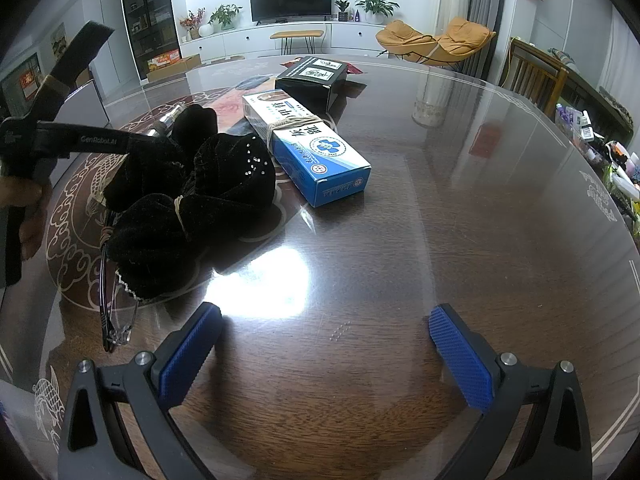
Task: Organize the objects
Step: 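Lower the left tool onto the gold tube and close its fingers, then hold the gold tube in the left tool while the right tool grasps the black bag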
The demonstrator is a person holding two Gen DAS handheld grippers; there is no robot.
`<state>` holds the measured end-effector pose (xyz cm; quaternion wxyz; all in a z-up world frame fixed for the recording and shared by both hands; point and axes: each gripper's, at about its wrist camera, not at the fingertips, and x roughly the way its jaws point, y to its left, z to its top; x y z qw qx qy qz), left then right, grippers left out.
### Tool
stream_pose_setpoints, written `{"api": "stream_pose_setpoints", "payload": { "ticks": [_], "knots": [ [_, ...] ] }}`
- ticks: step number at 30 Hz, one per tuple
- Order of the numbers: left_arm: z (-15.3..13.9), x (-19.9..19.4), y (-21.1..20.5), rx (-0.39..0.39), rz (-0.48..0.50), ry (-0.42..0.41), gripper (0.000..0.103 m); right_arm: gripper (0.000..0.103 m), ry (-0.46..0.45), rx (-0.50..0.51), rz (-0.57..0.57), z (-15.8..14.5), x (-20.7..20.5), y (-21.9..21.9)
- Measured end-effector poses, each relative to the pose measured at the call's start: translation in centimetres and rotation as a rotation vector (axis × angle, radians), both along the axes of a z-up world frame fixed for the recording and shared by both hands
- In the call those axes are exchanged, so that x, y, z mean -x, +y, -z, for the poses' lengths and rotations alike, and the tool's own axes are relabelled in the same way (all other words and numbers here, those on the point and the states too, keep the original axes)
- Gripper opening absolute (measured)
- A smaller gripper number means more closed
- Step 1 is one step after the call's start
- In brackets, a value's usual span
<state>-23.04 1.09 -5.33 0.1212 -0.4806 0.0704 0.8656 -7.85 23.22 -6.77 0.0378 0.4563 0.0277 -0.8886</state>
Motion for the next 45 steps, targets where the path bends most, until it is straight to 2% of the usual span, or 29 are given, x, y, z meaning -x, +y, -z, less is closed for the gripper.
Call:
{"api": "stream_pose_setpoints", "payload": {
  "ticks": [5,7,11,13,16,17,20,23,28,29,30,33,35,37,38,39,40,42,45],
  "knots": [
    [0.5,-5.9,-3.1,-0.020,-0.091,0.021,0.025,0.103,0.000,0.000,0.000,0.0,0.0,0.0],
    [0.6,-10.0,-4.8,-0.026,-0.141,0.029,0.025,0.103,0.000,0.000,0.000,0.0,0.0,0.0],
    [0.8,-15.2,-6.4,-0.048,-0.182,0.038,0.026,0.103,0.000,0.000,0.000,0.0,0.0,0.0],
    [1.0,-16.6,-6.8,-0.059,-0.199,0.056,0.032,0.103,0.000,0.000,0.000,0.0,0.0,0.0],
    [1.4,-16.5,-6.4,-0.032,-0.199,0.058,0.070,0.103,0.000,0.000,0.000,0.0,0.0,0.0],
    [1.5,-16.4,-6.3,-0.007,-0.192,0.068,0.078,0.103,0.000,0.000,0.000,0.0,0.0,0.0],
    [1.7,-16.7,-6.8,-0.016,-0.217,0.082,0.088,0.103,0.000,0.000,0.000,0.0,-0.1,0.1],
    [2.0,-16.4,-7.0,-0.018,-0.226,0.069,0.103,0.103,0.000,0.000,0.000,0.0,-0.1,0.1],
    [2.0,-16.2,-6.7,-0.017,-0.220,0.063,0.103,0.103,-0.025,0.005,-0.010,-0.2,0.0,0.2],
    [2.0,-16.2,-6.7,-0.016,-0.220,0.062,0.103,0.103,-0.065,0.017,0.006,-0.3,0.4,0.3],
    [1.9,-16.2,-6.7,-0.016,-0.220,0.062,0.103,0.103,-0.091,0.085,0.037,-0.7,0.6,0.6],
    [2.0,-16.2,-6.7,-0.016,-0.220,0.062,0.103,0.103,-0.066,0.318,0.080,-2.5,1.3,0.5],
    [2.0,-16.2,-6.7,-0.016,-0.220,0.062,0.103,0.103,-0.071,0.356,0.090,-2.8,2.8,-0.6],
    [1.9,-16.2,-6.6,-0.016,-0.220,0.062,0.103,0.099,-0.095,0.372,0.095,-2.5,5.0,-2.2],
    [2.0,-16.2,-6.7,-0.016,-0.220,0.062,0.103,0.091,-0.113,0.388,0.082,-2.1,6.2,-3.1],
    [2.0,-16.2,-6.7,-0.016,-0.220,0.062,0.103,0.078,-0.133,0.391,0.071,-1.6,6.9,-3.7],
    [2.0,-16.2,-6.7,-0.016,-0.220,0.062,0.103,0.071,-0.152,0.379,0.065,-1.1,7.5,-4.3],
    [1.9,-16.2,-6.6,-0.016,-0.220,0.062,0.103,0.054,-0.131,0.340,0.051,-1.4,7.4,-4.7],
    [1.9,-16.3,-6.6,-0.016,-0.220,0.063,0.103,0.047,-0.165,0.346,0.006,-1.0,5.8,-3.7]
  ]
}}
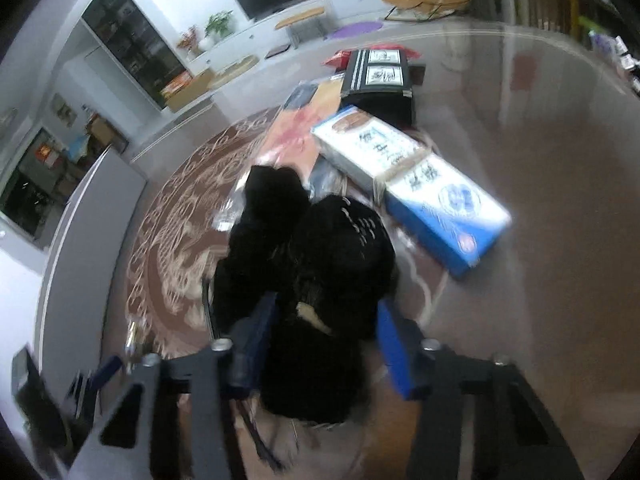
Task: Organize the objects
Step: 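Hold the gold tube in the left tool while the right tool grasps the black bag, then carry the gold tube and black bag with both tools over the white bin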
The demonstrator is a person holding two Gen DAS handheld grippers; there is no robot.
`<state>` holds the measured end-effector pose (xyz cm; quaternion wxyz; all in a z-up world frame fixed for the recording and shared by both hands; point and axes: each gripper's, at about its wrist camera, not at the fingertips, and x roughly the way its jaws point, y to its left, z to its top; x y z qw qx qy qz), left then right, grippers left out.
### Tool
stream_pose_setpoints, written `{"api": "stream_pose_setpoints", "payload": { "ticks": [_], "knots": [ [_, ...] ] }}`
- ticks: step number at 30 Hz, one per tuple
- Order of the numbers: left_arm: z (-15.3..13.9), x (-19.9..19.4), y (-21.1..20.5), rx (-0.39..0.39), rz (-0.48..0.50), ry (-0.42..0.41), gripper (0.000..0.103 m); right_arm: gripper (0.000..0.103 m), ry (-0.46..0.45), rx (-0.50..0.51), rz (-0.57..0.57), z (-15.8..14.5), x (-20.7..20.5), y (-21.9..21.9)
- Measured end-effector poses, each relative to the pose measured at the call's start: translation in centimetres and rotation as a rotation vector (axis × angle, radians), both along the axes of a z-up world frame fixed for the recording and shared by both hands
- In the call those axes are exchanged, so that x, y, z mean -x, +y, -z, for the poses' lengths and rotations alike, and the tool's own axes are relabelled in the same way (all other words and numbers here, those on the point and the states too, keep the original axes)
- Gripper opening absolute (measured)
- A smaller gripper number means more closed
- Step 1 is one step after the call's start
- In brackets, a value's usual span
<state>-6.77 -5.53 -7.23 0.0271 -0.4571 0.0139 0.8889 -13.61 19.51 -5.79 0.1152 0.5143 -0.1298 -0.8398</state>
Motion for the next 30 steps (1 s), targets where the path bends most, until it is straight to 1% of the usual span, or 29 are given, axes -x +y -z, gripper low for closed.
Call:
{"api": "stream_pose_setpoints", "payload": {
  "ticks": [3,5,7,9,11,13,14,15,16,17,18,19,21,23,25,28,30],
  "knots": [
    [0.0,-0.1,0.0,-0.001,0.003,-0.001,0.103,0.046,-0.010,-0.043,-0.035,0.1,-2.4,1.6],
    [-0.1,-0.2,0.1,0.001,0.024,-0.009,0.103,0.047,-0.028,-0.060,-0.059,-0.2,-3.6,2.3],
    [-0.2,-0.1,0.1,0.005,0.056,-0.060,0.103,0.053,-0.028,-0.113,-0.090,-0.7,-4.2,2.2],
    [-0.5,0.3,0.0,-0.006,0.070,-0.106,0.103,0.070,-0.008,-0.166,-0.135,-1.3,-4.4,1.4],
    [-0.8,0.4,-0.5,-0.053,0.052,-0.113,0.103,0.074,0.015,-0.230,-0.189,-1.6,-3.7,0.0],
    [-0.9,0.4,-1.0,-0.092,0.033,-0.108,0.103,0.074,-0.001,-0.267,-0.247,-0.9,-2.8,-0.9],
    [-1.1,0.3,-1.1,-0.100,0.029,-0.096,0.090,0.073,-0.021,-0.287,-0.265,-0.4,-2.3,-1.1],
    [-1.1,0.2,-1.1,-0.084,0.031,-0.076,0.068,0.062,-0.034,-0.316,-0.274,0.1,-2.2,-1.4],
    [-1.2,0.1,-1.1,-0.058,0.032,-0.065,0.056,0.051,-0.032,-0.328,-0.274,0.1,-2.3,-1.5],
    [-1.3,0.0,-1.1,-0.042,0.045,-0.051,0.033,0.035,-0.025,-0.330,-0.267,0.1,-2.6,-1.4],
    [-1.4,-0.2,-1.2,-0.055,0.050,-0.047,0.025,0.034,-0.015,-0.306,-0.253,-0.2,-3.1,-1.0],
    [-1.5,-0.4,-1.5,-0.075,0.050,-0.045,0.025,0.034,-0.004,-0.279,-0.235,-0.7,-3.9,-0.3],
    [-2.1,-1.7,-1.8,-0.119,0.053,-0.011,0.025,0.033,0.029,-0.243,-0.202,-2.0,-5.8,0.8],
    [-3.4,-4.0,-2.1,-0.163,0.053,0.054,0.025,0.033,0.059,-0.228,-0.181,-3.4,-7.7,1.9],
    [-4.5,-5.9,-2.4,-0.197,0.053,0.100,0.025,0.033,0.076,-0.224,-0.159,-4.7,-9.4,3.0],
    [-6.9,-9.0,-3.1,-0.248,0.043,0.180,0.025,0.033,0.084,-0.211,-0.145,-5.6,-11.0,3.6],
    [-9.2,-11.0,-4.1,-0.293,0.027,0.242,0.024,0.033,0.095,-0.202,-0.158,-6.3,-11.6,2.8]
  ]
}}
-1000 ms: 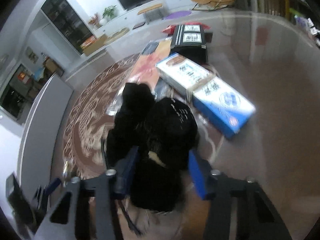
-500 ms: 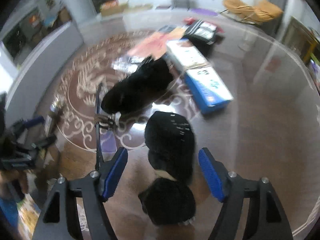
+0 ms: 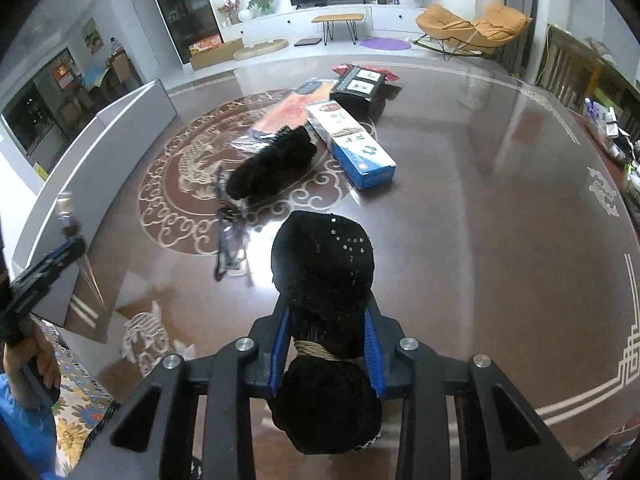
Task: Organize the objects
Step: 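Carry the gold tube and black bag with both tools over the white bin, then open both tools to drop the tube and bag into the bin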
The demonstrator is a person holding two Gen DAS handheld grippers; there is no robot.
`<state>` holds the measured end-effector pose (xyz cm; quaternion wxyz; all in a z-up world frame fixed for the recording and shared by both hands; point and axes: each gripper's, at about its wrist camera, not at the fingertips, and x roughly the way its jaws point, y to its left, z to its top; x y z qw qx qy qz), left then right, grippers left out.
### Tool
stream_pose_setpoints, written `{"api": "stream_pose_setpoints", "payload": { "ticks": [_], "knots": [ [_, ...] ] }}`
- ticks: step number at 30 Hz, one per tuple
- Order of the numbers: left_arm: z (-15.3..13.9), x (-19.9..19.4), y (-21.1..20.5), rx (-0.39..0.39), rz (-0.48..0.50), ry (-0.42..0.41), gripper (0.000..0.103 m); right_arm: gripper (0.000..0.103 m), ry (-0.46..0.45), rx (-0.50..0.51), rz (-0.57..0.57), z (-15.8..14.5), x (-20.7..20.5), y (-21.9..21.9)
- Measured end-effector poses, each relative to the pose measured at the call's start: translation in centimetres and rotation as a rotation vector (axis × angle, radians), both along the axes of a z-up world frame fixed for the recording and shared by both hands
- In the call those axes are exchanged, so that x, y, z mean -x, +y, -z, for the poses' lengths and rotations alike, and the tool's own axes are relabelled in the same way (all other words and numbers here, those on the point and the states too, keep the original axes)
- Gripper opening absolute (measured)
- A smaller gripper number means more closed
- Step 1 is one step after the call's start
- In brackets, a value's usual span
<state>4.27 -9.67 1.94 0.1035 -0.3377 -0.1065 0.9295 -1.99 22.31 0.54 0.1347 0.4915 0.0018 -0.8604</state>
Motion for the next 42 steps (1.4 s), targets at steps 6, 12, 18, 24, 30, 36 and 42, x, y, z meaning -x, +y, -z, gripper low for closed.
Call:
{"api": "stream_pose_setpoints", "payload": {
  "ticks": [6,12,18,24,30,36,42],
  "knots": [
    [-7.1,-5.1,-4.9,-0.058,-0.077,0.151,0.024,0.033,0.062,0.078,-0.145,-4.4,-0.4,-7.2],
    [-11.1,-7.7,-13.4,-0.114,-0.200,0.165,0.024,0.033,0.151,0.206,-0.371,-10.7,-0.4,-19.5],
    [-6.7,-5.6,-21.7,-0.090,-0.335,-0.085,0.024,0.033,0.138,0.253,-0.549,-11.9,0.1,-32.1],
    [-1.1,-1.7,-25.0,0.022,-0.418,-0.356,0.047,0.074,0.021,0.279,-0.543,-8.6,2.3,-40.3],
    [-1.6,-2.2,-24.9,0.115,-0.516,-0.303,0.073,0.091,0.145,0.193,-0.462,-7.6,2.1,-36.8],
    [-3.2,-3.0,-21.2,0.113,-0.477,-0.223,0.073,0.097,0.333,-0.067,-0.300,-3.2,0.5,-24.4],
    [-5.2,-3.8,-11.9,0.055,-0.243,-0.192,0.073,0.097,0.238,-0.163,-0.006,1.4,0.3,-7.9]
  ]
}}
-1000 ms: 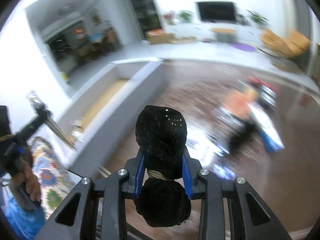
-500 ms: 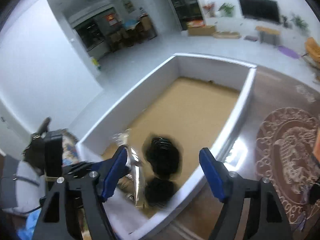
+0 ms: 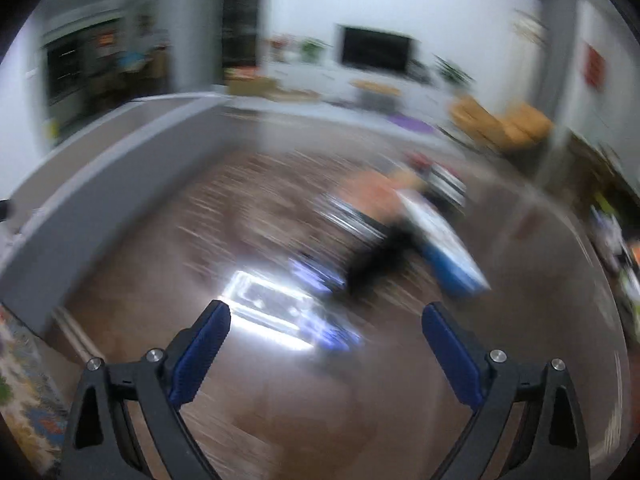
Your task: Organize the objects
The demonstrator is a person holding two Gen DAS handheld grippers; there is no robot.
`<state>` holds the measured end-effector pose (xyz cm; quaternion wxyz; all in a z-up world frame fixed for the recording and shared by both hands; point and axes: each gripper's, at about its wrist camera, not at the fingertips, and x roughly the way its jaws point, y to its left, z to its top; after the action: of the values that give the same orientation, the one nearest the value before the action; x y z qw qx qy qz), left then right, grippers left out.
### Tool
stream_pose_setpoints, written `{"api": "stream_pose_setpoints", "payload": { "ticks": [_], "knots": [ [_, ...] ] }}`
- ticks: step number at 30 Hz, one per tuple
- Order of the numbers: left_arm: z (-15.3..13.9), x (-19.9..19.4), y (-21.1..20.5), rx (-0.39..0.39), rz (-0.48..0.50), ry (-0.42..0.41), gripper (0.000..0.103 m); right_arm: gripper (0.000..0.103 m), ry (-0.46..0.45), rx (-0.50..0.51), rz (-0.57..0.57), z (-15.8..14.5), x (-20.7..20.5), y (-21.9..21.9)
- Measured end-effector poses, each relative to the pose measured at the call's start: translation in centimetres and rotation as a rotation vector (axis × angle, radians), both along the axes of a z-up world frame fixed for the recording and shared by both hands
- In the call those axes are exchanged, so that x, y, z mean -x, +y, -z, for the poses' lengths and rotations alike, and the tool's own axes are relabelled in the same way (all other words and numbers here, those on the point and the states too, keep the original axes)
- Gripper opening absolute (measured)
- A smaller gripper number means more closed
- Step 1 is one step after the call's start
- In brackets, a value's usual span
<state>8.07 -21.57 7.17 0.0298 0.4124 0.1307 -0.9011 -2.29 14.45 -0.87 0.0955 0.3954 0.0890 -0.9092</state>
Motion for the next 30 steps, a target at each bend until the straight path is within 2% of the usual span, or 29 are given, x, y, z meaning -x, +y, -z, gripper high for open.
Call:
{"api": "stream_pose_setpoints", "payload": {
  "ticks": [2,4,5,8,11,12,14,17,19,20,22,25,27,30],
  "knots": [
    [-0.9,-0.1,3.7,-0.005,0.085,0.027,0.074,0.097,-0.039,0.012,0.107,1.2,0.5,4.6],
    [-1.2,0.4,7.7,-0.024,0.186,0.035,0.090,0.097,-0.066,0.024,0.180,1.8,1.0,7.7],
    [-0.7,0.9,10.1,-0.048,0.239,0.032,0.103,0.097,-0.076,0.033,0.208,2.3,1.2,9.0],
    [1.7,2.2,13.9,-0.088,0.289,0.003,0.103,0.097,-0.100,0.044,0.252,3.6,1.9,11.2],
    [6.7,5.6,16.5,-0.078,0.270,-0.097,0.103,0.097,-0.127,0.058,0.263,4.3,2.4,11.5],
    [7.8,6.5,16.9,-0.072,0.261,-0.107,0.103,0.097,-0.131,0.061,0.258,4.7,2.6,11.2],
    [9.5,8.0,17.5,-0.034,0.247,-0.103,0.103,0.097,-0.137,0.049,0.243,4.9,3.0,10.3],
    [11.9,10.8,18.4,0.070,0.267,-0.117,0.103,0.097,-0.137,0.007,0.210,5.4,4.1,8.7],
    [12.9,11.9,18.3,0.119,0.283,-0.135,0.103,0.097,-0.137,-0.010,0.197,5.7,4.9,7.9],
    [13.4,12.5,18.6,0.167,0.285,-0.129,0.103,0.097,-0.130,-0.006,0.194,5.8,5.2,7.7],
    [13.7,13.2,19.1,0.211,0.301,-0.117,0.103,0.098,-0.126,-0.006,0.197,5.9,5.8,7.5],
    [13.6,14.3,19.0,0.209,0.294,-0.088,0.103,0.103,-0.116,0.001,0.206,6.2,6.3,7.5],
    [13.8,15.2,18.9,0.209,0.282,-0.083,0.103,0.103,-0.129,0.047,0.214,6.4,6.7,8.0],
    [13.8,16.5,18.9,0.207,0.262,-0.086,0.103,0.103,-0.128,0.053,0.220,6.4,6.8,8.1]
  ]
}}
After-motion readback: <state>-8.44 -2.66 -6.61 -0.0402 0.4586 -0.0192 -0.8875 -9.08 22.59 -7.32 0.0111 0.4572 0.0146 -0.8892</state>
